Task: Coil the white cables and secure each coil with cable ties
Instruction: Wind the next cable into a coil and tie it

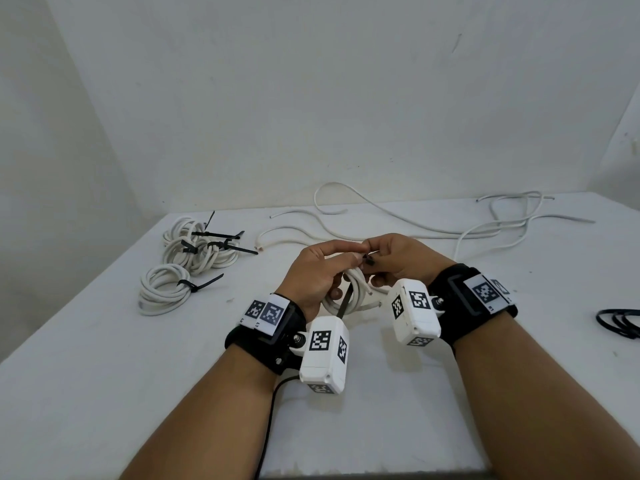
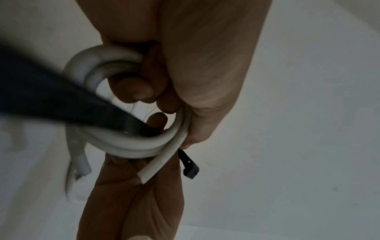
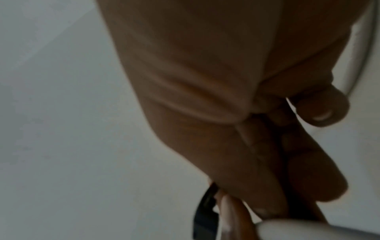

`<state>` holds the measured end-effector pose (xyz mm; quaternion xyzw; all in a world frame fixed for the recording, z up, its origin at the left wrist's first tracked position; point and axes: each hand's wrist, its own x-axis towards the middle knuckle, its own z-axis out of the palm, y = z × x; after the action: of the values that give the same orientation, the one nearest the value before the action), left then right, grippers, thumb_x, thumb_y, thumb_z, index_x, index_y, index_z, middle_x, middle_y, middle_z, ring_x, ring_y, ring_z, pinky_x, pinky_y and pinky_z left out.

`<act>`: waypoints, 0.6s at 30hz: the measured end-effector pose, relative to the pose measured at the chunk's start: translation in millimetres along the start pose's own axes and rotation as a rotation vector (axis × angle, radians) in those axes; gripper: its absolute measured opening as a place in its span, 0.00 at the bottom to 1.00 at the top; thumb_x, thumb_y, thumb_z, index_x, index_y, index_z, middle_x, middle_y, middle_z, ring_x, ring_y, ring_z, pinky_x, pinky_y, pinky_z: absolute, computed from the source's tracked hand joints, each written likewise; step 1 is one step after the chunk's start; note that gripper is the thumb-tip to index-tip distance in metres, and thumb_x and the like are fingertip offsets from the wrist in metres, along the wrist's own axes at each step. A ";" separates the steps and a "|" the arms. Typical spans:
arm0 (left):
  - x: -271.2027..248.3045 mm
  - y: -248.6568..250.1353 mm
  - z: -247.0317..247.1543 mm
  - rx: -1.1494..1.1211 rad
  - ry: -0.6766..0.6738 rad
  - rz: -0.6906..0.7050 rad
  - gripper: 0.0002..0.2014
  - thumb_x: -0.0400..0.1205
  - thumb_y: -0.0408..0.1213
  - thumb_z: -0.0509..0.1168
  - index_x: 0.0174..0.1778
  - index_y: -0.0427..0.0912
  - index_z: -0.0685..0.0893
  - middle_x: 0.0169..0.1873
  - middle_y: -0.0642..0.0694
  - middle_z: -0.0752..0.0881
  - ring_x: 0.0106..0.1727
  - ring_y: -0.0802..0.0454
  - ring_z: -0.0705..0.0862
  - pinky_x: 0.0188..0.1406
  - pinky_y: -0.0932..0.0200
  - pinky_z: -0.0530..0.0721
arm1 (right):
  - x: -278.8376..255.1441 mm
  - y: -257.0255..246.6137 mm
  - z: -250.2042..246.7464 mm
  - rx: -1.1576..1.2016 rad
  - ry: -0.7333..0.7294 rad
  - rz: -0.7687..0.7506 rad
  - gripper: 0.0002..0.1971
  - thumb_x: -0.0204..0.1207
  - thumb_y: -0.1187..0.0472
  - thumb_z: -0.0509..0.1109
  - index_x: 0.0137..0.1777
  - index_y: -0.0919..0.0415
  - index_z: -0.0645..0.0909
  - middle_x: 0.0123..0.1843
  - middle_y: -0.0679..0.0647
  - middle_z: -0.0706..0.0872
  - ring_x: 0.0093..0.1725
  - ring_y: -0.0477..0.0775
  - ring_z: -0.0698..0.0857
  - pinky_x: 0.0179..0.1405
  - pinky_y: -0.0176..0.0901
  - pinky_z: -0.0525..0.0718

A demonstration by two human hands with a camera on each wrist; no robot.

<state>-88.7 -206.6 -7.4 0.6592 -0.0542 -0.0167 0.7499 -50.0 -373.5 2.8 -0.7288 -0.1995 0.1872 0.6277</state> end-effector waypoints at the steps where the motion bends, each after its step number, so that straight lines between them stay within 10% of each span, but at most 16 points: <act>1: 0.0 0.4 0.6 0.001 0.001 0.010 0.06 0.80 0.29 0.69 0.47 0.41 0.91 0.27 0.43 0.79 0.21 0.55 0.66 0.15 0.66 0.67 | 0.5 0.0 -0.8 0.029 -0.006 0.007 0.15 0.69 0.65 0.77 0.54 0.70 0.83 0.37 0.57 0.87 0.32 0.51 0.80 0.35 0.39 0.76; 8: -2.4 -2.9 -5.6 0.248 -0.076 0.024 0.11 0.79 0.32 0.71 0.52 0.50 0.92 0.24 0.53 0.82 0.22 0.59 0.68 0.22 0.63 0.68 | -2.0 -2.2 0.1 -0.246 0.054 0.053 0.07 0.74 0.70 0.76 0.44 0.61 0.80 0.31 0.55 0.89 0.26 0.48 0.78 0.33 0.41 0.73; 12: -0.4 -6.7 -9.2 0.334 -0.084 0.020 0.08 0.77 0.36 0.74 0.49 0.52 0.92 0.35 0.42 0.86 0.26 0.56 0.69 0.23 0.63 0.68 | 0.7 -1.6 3.7 -0.335 0.050 0.058 0.08 0.74 0.71 0.74 0.45 0.61 0.78 0.35 0.62 0.91 0.28 0.47 0.82 0.36 0.41 0.74; 18: 2.4 -5.6 -4.0 0.197 -0.006 0.034 0.05 0.77 0.33 0.73 0.41 0.47 0.92 0.23 0.48 0.80 0.22 0.55 0.66 0.19 0.63 0.67 | -0.5 -5.4 4.6 -0.265 0.042 -0.036 0.10 0.76 0.72 0.73 0.46 0.59 0.77 0.36 0.57 0.90 0.33 0.49 0.83 0.38 0.39 0.78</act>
<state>-85.6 -203.6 -13.4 0.7287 -0.0690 -0.0003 0.6813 -53.2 -369.1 7.5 -0.8055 -0.2223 0.1328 0.5330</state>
